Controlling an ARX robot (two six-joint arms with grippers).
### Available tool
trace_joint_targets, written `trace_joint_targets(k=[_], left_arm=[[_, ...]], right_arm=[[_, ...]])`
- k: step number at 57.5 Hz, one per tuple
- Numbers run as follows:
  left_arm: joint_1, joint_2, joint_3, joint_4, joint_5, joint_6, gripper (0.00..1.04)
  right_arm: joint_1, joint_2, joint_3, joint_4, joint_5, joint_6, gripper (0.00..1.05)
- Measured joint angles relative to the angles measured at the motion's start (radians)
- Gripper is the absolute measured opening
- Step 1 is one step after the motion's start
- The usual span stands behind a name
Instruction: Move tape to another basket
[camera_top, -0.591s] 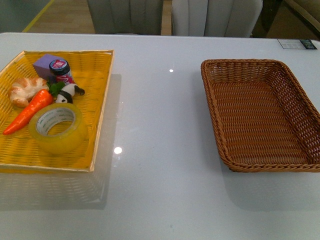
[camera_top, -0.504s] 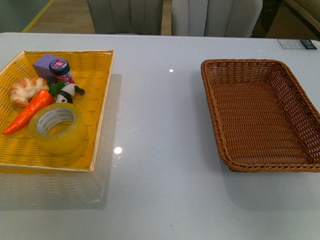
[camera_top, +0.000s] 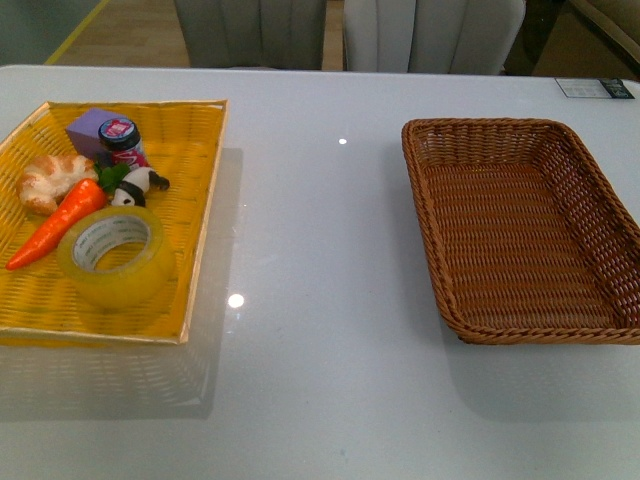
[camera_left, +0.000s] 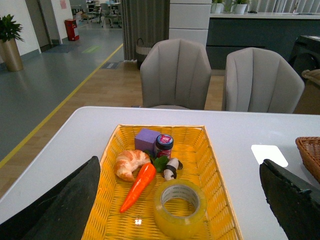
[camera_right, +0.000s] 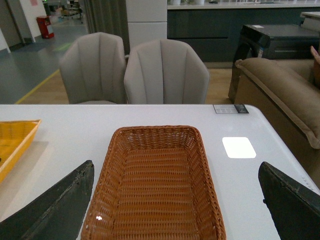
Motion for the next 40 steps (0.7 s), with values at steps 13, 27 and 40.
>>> trace_joint_targets(k=[13,27,40], left_arm=[[0.011,0.015,0.007,-0.026,0.037,-0.001,0.96],[0.086,0.505,0.215,-0.182,0.417,0.004,0.96],[0.051,1.033,0.407,0.232,0.293,0.015,0.96]], right_arm=[[0.0,0.0,0.0,0.0,0.0,0.0,0.96],[0.0,0.0,0.0,0.0,0.003,0.0,0.96],[0.0,0.0,0.0,0.0,0.001,0.0,0.96]])
